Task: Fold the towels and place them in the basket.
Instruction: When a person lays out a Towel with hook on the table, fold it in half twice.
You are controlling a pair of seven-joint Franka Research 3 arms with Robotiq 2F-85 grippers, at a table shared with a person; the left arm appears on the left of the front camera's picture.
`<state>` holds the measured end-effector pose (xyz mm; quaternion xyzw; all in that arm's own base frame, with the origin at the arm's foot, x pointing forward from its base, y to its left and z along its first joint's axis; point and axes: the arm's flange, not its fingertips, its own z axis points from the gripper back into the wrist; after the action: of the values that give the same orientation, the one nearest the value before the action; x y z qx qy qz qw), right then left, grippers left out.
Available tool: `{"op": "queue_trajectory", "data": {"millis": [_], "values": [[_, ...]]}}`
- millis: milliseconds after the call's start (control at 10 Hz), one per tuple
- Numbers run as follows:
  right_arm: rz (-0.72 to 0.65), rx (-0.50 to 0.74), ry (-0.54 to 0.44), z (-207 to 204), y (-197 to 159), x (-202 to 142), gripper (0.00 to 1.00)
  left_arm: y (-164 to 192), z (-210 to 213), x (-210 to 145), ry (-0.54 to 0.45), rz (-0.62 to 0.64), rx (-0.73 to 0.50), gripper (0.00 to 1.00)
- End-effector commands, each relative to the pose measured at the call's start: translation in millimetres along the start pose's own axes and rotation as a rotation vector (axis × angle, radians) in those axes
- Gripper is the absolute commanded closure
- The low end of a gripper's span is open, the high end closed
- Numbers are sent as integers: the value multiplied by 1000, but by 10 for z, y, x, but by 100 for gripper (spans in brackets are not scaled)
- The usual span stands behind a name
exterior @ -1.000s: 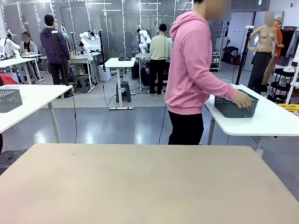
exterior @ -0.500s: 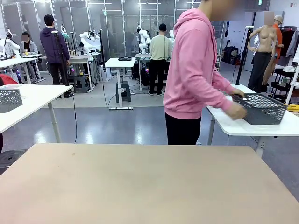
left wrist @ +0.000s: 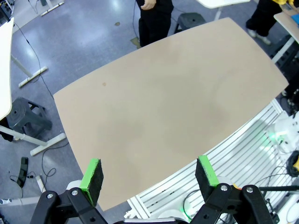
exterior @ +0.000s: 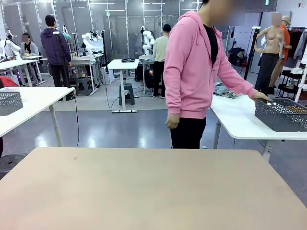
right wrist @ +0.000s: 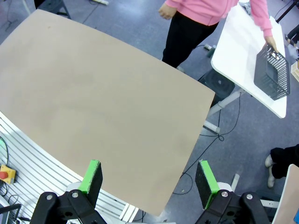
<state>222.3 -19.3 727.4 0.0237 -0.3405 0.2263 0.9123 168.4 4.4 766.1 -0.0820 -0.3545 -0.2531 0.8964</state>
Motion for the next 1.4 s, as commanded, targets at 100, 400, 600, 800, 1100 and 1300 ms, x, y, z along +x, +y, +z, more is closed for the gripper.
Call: {"op": "queue_trajectory", "data": {"millis": [100, 400, 600, 800, 1100, 1300], "values": [[0, 0, 0, 9, 4, -10, 0, -4, 3, 27, 0, -6, -5, 0], [0, 0, 0, 9, 4, -10, 0, -4, 3, 27, 0, -6, -5, 0], [0, 0, 0, 9, 4, -10, 0, -4, 3, 27, 0, -6, -5, 0], [0, 0, 0, 9, 4, -10, 0, -4, 3, 27, 0, -6, -5, 0], [0, 0, 0, 9, 4, -10, 0, -4, 3, 27, 0, -6, -5, 0], [0, 0, 0, 9, 4, -10, 0, -4, 3, 27, 0, -6, -5, 0]]}}
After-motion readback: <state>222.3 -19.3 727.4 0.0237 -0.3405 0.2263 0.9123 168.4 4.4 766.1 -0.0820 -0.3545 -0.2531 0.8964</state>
